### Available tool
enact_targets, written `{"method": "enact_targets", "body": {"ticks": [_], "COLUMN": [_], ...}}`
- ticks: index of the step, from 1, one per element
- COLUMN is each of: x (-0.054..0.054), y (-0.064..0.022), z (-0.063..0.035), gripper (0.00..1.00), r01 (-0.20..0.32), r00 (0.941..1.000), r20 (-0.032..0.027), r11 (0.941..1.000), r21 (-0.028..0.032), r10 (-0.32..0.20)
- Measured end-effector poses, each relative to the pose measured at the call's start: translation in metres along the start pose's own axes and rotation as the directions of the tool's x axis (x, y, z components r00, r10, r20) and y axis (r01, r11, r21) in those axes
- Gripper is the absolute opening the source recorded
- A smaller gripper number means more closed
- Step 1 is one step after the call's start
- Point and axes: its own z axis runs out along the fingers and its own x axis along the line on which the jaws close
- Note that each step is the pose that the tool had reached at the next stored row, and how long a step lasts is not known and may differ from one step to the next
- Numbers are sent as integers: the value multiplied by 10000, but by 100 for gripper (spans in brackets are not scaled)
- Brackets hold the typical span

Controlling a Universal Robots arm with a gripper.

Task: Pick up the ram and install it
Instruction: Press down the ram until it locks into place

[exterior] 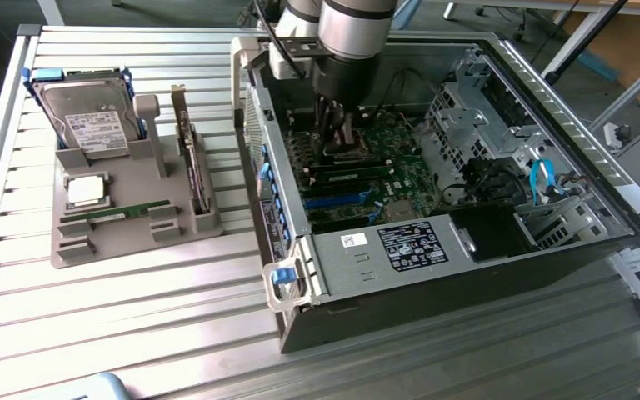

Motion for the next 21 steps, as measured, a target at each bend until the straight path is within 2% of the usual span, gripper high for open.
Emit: {"method": "enact_targets", "body": {"ticks": [6, 13, 21], "x": [11, 26, 30], "y": [-1, -2, -6], "z": [-101, -236, -276], "gripper": [11, 11, 11], "r01": [0, 0, 0], "r00": [10000, 10000, 10000], "r20": [-41, -53, -61], "r11": [10000, 10000, 10000], "r21": [1, 1, 2], "r10": [0, 0, 0]}}
